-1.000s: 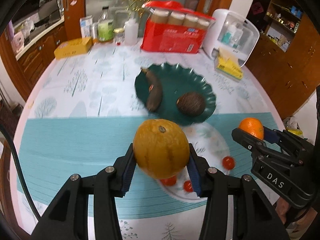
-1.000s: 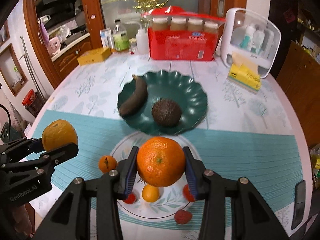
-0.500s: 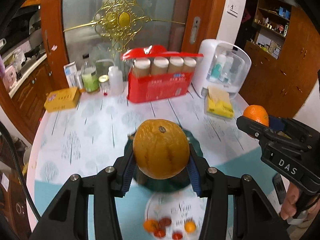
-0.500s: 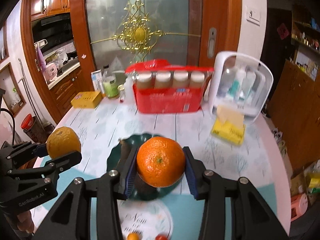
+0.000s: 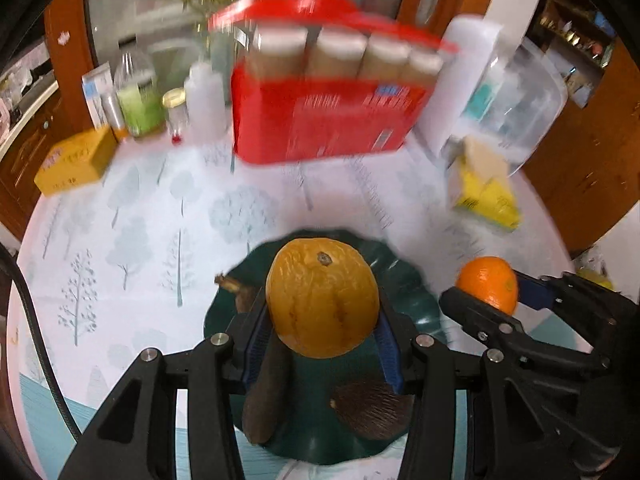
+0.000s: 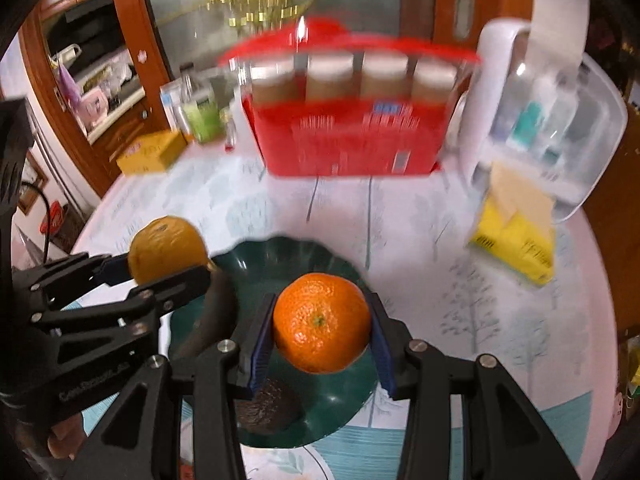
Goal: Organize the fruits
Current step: 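Place orange and tangerine on the green plate and open both tools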
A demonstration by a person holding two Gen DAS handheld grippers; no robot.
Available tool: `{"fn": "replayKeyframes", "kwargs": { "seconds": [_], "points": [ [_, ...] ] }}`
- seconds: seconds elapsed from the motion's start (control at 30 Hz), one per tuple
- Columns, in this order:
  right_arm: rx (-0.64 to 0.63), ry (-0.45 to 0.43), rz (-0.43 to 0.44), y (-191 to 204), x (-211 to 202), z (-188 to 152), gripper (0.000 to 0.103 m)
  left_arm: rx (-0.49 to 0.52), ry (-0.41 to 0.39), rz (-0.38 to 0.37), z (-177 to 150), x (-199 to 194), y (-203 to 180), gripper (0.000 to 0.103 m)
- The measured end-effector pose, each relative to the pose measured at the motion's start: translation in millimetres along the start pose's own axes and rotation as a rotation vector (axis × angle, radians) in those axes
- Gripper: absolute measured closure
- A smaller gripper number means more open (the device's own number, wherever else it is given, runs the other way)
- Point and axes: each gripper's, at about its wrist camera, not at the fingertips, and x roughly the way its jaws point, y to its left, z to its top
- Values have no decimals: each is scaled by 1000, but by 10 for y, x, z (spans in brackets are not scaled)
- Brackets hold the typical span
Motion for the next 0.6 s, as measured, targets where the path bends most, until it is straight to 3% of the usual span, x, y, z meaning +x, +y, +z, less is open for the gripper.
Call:
{"fn": "replayKeyframes", "kwargs": {
  "seconds": [0.23, 0.6],
  "points": [
    [-11, 81, 16, -64, 578, -221, 59, 3, 90, 26, -116, 614, 82, 57],
    [-21, 108, 34, -32, 912, -353, 58, 33, 108, 40, -77, 847, 98, 56]
  ]
}}
